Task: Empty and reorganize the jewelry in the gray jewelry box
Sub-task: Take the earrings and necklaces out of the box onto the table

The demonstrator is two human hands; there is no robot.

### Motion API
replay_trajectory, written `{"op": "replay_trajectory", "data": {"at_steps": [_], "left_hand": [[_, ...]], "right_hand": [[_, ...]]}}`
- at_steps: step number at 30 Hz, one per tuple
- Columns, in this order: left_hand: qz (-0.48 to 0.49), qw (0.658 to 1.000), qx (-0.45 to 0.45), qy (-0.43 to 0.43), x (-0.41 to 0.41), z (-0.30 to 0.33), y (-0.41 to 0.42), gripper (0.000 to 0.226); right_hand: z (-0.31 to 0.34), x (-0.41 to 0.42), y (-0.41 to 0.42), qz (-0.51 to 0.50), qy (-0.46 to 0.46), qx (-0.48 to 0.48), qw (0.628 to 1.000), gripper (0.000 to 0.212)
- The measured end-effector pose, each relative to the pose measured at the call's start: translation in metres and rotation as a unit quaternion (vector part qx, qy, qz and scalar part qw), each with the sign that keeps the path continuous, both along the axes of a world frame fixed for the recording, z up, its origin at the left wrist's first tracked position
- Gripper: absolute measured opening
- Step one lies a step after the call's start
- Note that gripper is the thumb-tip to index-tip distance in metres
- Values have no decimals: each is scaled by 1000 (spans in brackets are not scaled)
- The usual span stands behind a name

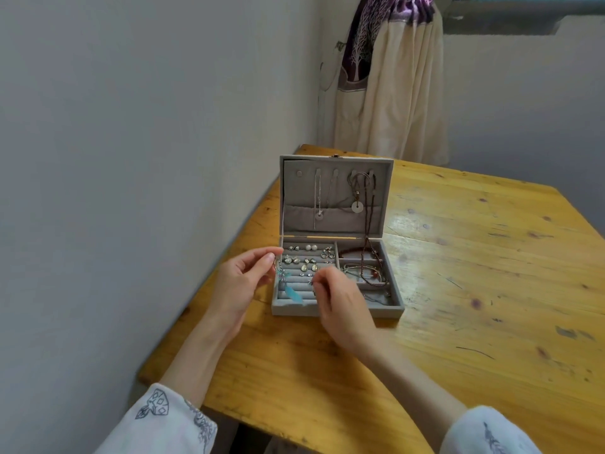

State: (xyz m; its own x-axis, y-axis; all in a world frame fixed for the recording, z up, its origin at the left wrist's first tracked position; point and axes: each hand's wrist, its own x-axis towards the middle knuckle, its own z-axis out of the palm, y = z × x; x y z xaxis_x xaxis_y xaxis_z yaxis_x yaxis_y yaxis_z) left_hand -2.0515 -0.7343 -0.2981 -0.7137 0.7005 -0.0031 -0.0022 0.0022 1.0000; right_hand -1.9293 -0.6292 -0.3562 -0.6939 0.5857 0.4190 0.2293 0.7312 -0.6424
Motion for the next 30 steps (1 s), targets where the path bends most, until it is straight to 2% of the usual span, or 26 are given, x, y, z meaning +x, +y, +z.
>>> {"op": "replay_trajectory", "data": {"at_steps": [2,5,9,17,20,26,30], "left_hand": [[-8,1000,-8,1,-2,2,-5,21],[-8,1000,-19,18,-10,8,-9,21],[-2,1000,-11,10,-23,13,-8,23],[-21,1000,-8,-21,-42,3,3,18],[-42,999,-9,-33,-51,-1,7,16],[-73,996,-8,-42,-59,0,10,15],[-86,996,-28,0,-57,4,11,18]], "right_hand": [[-9,-8,-2,-16,5,98,995,19],[-17,-23,2,-68,7,221,973,10],[-24,-37,8,-125,17,278,952,7],[-26,-71,33,-159,-12,268,950,12],[-26,-81,46,-164,-17,262,951,5],[-20,-89,66,-155,-27,240,958,17],[-11,-85,66,-142,0,141,980,20]]}}
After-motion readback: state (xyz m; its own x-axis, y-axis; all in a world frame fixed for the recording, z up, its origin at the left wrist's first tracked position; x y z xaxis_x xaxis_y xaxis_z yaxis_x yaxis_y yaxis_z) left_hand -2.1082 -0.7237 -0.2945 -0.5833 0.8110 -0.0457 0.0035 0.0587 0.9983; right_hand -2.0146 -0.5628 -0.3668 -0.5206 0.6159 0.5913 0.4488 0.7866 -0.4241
